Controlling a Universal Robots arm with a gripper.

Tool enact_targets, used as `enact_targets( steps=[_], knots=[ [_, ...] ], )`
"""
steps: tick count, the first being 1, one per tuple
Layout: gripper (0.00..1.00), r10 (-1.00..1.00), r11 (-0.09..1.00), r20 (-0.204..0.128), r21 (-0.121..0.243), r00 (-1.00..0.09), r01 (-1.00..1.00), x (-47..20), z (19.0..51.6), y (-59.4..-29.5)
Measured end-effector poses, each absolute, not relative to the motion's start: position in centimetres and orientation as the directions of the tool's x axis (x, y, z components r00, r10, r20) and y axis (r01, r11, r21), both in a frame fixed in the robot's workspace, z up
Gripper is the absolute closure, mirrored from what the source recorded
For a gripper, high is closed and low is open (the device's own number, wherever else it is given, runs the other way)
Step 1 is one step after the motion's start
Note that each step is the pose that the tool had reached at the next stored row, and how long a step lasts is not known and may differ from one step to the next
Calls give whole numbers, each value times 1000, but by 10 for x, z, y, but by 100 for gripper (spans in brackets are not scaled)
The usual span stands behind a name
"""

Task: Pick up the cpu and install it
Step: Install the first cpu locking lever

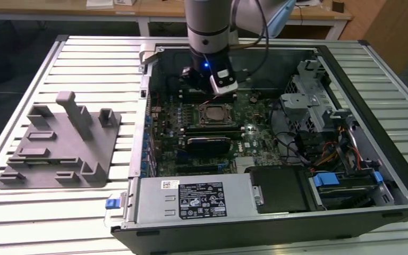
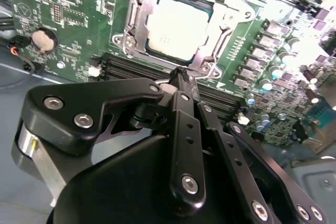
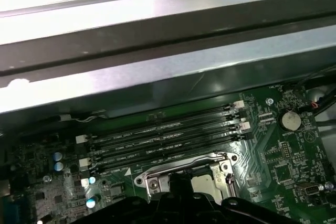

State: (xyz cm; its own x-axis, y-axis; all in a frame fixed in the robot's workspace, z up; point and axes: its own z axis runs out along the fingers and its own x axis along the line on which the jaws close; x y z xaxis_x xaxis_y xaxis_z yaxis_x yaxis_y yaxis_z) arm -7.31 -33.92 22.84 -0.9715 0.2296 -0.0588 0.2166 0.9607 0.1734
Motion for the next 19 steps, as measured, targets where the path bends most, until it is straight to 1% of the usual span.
enact_targets(
  steps=[9,19],
  knots=[
    [89,280,949,-66,172,-958,265,-70,224,-339],
    [89,306,940,-73,179,-949,290,-69,222,-336]
  ],
)
